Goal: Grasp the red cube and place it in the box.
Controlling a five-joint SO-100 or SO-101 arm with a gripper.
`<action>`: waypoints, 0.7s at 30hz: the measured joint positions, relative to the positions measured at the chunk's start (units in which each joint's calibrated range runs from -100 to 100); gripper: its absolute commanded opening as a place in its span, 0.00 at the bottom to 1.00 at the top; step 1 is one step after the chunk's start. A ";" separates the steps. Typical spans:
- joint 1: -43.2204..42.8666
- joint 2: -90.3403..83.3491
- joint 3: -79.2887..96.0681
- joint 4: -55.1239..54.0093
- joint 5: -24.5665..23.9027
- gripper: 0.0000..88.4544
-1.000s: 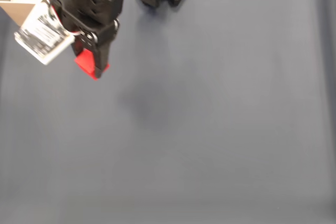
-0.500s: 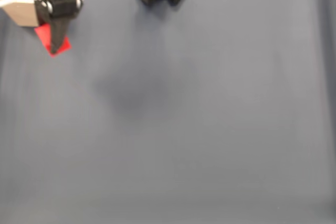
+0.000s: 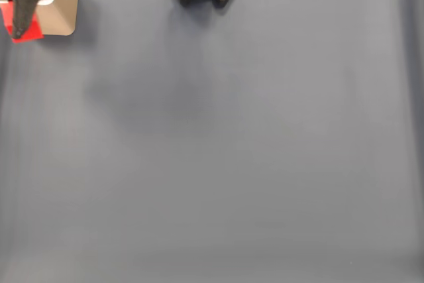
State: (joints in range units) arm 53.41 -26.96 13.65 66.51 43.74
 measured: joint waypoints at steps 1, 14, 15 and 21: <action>0.52 0.35 -0.45 0.00 -0.05 0.00; 5.56 1.65 -1.99 -1.43 -1.12 0.00; 6.08 1.65 -1.99 -1.43 -1.22 0.00; 10.01 1.56 -0.99 -3.10 -1.22 0.00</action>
State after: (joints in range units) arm 63.43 -25.40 12.66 63.40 42.52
